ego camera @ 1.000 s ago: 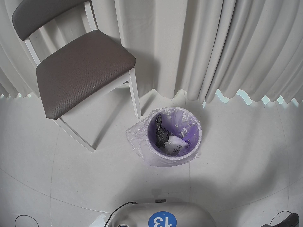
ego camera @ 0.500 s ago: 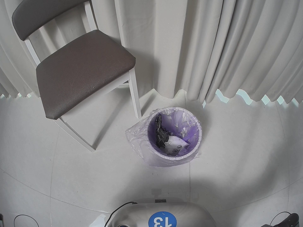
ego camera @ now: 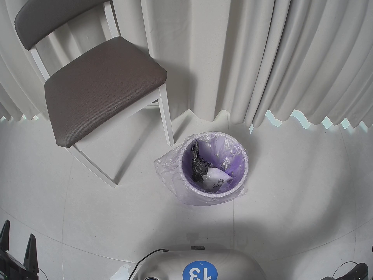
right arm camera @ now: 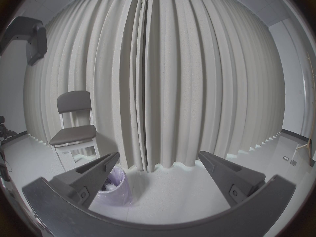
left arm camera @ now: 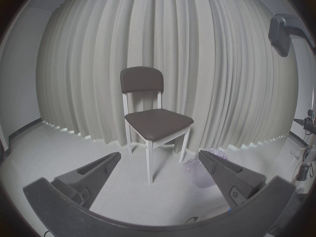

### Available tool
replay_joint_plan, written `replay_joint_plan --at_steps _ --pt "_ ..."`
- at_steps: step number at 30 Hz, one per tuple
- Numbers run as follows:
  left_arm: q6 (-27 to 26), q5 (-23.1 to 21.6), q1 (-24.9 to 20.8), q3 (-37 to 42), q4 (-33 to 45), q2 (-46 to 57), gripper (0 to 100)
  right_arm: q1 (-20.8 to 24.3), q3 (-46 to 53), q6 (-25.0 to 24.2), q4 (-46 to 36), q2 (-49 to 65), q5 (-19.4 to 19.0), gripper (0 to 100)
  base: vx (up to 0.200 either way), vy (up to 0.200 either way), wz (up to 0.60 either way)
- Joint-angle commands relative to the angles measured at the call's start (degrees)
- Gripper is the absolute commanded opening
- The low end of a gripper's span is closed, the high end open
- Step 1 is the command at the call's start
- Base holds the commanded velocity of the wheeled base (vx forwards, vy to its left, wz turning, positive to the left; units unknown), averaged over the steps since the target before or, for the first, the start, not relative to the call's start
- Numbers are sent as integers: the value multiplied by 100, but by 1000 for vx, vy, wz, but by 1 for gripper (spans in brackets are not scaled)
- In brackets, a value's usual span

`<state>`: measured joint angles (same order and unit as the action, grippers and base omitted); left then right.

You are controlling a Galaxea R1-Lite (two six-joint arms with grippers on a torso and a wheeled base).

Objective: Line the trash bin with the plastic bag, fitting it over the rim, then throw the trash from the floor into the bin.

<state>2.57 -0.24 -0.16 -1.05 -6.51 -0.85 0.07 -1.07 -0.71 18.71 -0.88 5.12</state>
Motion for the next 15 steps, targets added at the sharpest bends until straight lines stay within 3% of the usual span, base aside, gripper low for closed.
replay_joint_plan --at_steps 1,6,15 --pt "-2 42 -2 105 308 85 100 1 107 9 -157 70 -20 100 0 0 0" --pt "-240 33 -2 105 704 85 100 1 107 62 -377 70 -20 100 0 0 0" --pt "-284 -37 -2 105 686 85 100 1 107 88 -1071 70 -20 100 0 0 0"
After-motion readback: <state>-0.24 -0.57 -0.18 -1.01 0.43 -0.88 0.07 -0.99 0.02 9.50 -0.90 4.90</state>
